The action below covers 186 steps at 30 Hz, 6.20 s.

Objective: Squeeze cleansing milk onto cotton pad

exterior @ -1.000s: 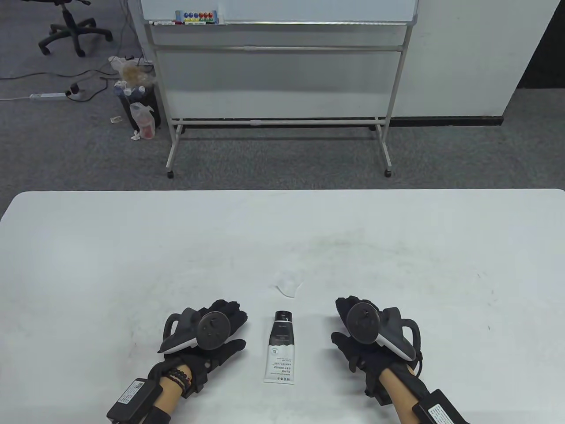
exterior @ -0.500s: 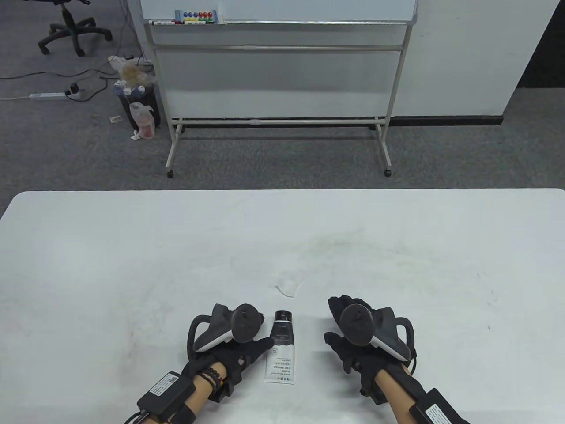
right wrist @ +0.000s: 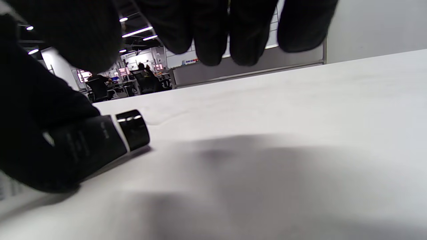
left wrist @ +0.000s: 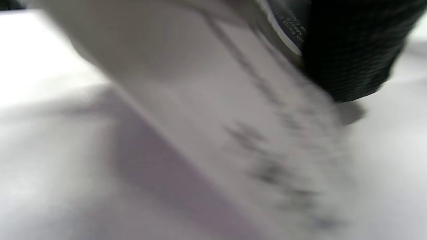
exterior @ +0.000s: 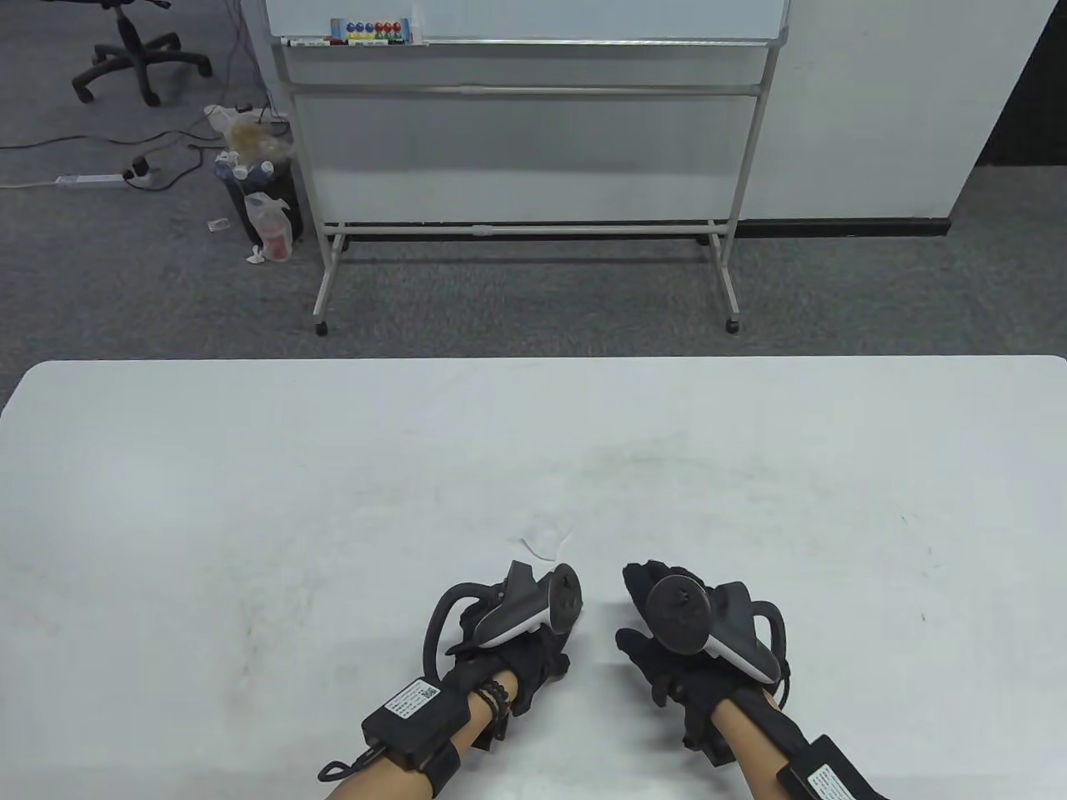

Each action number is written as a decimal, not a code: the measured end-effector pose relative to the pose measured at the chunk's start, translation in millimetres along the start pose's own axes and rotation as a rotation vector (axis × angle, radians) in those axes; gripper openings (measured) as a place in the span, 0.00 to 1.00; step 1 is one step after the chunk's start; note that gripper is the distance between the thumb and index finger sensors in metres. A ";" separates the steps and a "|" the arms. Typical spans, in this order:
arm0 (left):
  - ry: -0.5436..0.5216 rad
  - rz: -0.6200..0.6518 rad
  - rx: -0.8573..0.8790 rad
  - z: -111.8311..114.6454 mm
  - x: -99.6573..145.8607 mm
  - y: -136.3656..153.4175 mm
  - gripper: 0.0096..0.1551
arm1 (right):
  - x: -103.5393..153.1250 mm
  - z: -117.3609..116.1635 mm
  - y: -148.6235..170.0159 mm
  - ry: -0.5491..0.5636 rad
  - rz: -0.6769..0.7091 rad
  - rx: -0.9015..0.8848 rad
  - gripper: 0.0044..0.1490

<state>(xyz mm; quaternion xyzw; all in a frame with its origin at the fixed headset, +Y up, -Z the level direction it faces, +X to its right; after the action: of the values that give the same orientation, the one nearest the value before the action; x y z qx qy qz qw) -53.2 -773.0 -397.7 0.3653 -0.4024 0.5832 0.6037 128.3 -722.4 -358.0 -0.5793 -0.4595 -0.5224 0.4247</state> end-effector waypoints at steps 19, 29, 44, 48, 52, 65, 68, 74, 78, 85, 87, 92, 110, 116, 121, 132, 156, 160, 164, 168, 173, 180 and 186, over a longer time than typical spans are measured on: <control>-0.274 0.309 0.299 -20.3 71.0 48.3 0.29 | 32.4 9.5 -56.0 0.142 0.274 -0.111 0.41; -0.354 0.379 0.260 -11.3 81.1 50.2 0.30 | 46.2 -0.4 -85.0 0.269 0.274 -0.010 0.41; -0.282 0.541 0.351 -24.8 80.3 66.0 0.30 | 12.0 29.9 -73.7 0.078 0.279 -0.186 0.35; -0.292 0.450 0.503 -32.4 62.0 99.6 0.29 | -29.1 39.6 -59.7 0.108 0.123 -0.176 0.37; -0.336 0.368 0.645 -37.2 53.5 136.8 0.30 | -63.1 35.2 -67.7 0.176 0.042 -0.003 0.40; -0.378 0.232 0.792 -32.1 36.7 187.3 0.30 | -130.4 -37.6 -121.3 0.082 -0.082 0.286 0.39; -0.377 0.234 0.785 -32.3 36.5 185.9 0.31 | -140.0 -48.7 -122.3 0.046 -0.135 0.399 0.39; -0.368 0.248 0.810 -31.0 36.3 182.7 0.31 | -142.4 -41.3 -114.1 0.124 -0.136 0.344 0.23; -0.357 0.258 0.833 -30.0 36.0 173.1 0.32 | -134.5 -27.4 -91.7 0.043 -0.199 0.188 0.23; -0.342 0.324 0.849 -27.9 41.1 148.0 0.31 | -85.0 14.3 -55.5 -0.020 -0.195 -0.213 0.23; -0.330 0.350 0.820 -25.9 44.2 137.9 0.30 | -65.9 21.5 -48.7 -0.010 -0.167 -0.309 0.23; -0.312 0.384 0.686 -20.2 55.0 114.1 0.29 | -22.5 28.3 -41.0 0.044 -0.089 -0.398 0.23; -0.310 0.462 0.619 -19.6 68.7 92.4 0.25 | 26.3 20.6 -43.7 0.132 0.003 -0.589 0.23; -0.306 0.466 0.606 -19.4 67.1 88.7 0.24 | 26.6 19.0 -45.3 0.116 0.011 -0.579 0.23; -0.304 0.462 0.611 -19.4 65.5 89.4 0.24 | 25.5 16.6 -44.3 0.085 0.005 -0.594 0.23; -0.320 0.453 0.592 -18.7 62.1 92.3 0.26 | 17.5 11.4 -41.2 -0.022 0.092 -0.722 0.22; -0.127 0.548 0.954 -13.2 48.7 102.6 0.55 | -2.1 -1.5 -16.6 -0.481 0.072 -1.116 0.25; -0.110 0.552 0.992 -12.2 47.5 106.9 0.46 | -2.6 -4.1 -12.8 -0.479 0.031 -1.070 0.25; -0.144 0.505 1.035 -13.0 45.6 115.6 0.39 | -2.5 -10.1 -13.6 -0.479 -0.001 -0.988 0.24; -0.161 0.473 1.008 -12.6 44.8 118.4 0.36 | -1.5 -16.7 -17.9 -0.524 -0.009 -0.927 0.24; -0.156 0.458 0.981 -13.9 45.3 117.1 0.35 | -2.0 -28.6 -23.9 -0.603 0.006 -0.827 0.25; -0.092 0.419 0.892 -5.0 44.5 114.5 0.40 | -2.7 -52.4 -34.9 -0.671 0.051 -0.613 0.26; -0.029 0.395 0.761 3.1 39.9 107.2 0.43 | -6.1 -67.6 -34.6 -0.641 0.025 -0.432 0.26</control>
<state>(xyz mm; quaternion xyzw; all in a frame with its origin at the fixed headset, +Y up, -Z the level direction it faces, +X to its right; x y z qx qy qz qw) -160.6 -753.8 -363.1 0.4860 -0.2290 0.7894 0.2970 79.8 -781.1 -357.3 -0.7951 -0.4410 -0.3943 0.1339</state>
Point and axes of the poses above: the tracker on the back of each hand, its own y axis roughly to the little-finger side, its own x axis roughly from the fingertips to the wrist, z = x × y, the point moved 3 cm from there along -x, roughly from the wrist to the fingertips, and after that the axes turned 11 degrees about -z, right-handed, at the moved point
